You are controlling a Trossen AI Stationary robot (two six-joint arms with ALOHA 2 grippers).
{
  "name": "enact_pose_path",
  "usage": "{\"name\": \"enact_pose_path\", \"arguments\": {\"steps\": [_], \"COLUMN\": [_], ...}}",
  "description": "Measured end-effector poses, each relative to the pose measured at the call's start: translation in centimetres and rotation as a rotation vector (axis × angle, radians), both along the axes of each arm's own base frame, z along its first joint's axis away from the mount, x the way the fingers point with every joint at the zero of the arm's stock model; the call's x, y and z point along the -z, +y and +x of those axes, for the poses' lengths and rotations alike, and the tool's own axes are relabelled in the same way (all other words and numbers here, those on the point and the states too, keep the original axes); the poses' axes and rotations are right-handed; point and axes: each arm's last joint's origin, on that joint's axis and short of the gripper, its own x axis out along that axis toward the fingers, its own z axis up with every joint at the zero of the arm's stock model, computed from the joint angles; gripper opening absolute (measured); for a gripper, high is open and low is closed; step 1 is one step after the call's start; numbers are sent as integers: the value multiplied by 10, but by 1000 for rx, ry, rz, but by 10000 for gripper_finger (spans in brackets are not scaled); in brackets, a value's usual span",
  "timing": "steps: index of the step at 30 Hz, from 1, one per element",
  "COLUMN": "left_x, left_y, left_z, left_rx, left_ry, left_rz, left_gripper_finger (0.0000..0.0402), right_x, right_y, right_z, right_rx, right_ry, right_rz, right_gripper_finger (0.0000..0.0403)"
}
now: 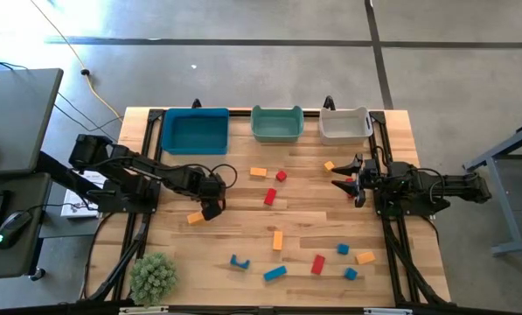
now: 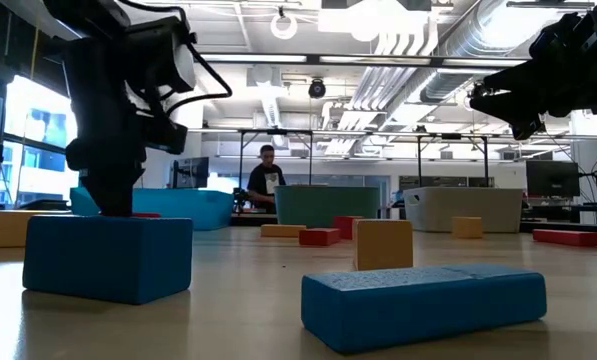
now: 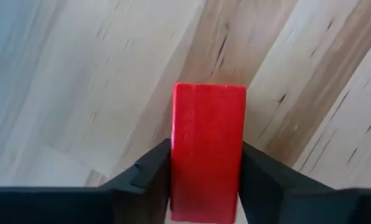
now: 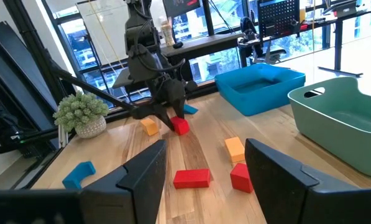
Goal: Sort & place blocks by color
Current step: Put the red block into the blue bin
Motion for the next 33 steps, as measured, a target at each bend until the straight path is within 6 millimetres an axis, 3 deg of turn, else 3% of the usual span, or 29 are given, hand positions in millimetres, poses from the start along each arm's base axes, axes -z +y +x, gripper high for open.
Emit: {"name": "enact_pose_path", "arguments": {"steps": [3,10,19,26,33], "left_x": [1,-4,-41,-73,-102], "left_y": [0,-1,5,26,67], "left_z": [3,5,27,44,46], "left_rx": [15,50,121,161,123], "left_ry": [-4,-23,-157,-229,-259], "left_rz": [-7,-37,26,134,227], "left_gripper_finger": [106,104,104,104,104], "right_x": [0,0,0,0,0], "right_y": [0,0,0,0,0], "right_z": [0,0,0,0,0], "right_rx": [0,0,0,-1,0], "right_ry": [0,0,0,0,0], "right_rz": [0,0,0,0,0], "right_gripper_finger": [207,207,207,207,207]}}
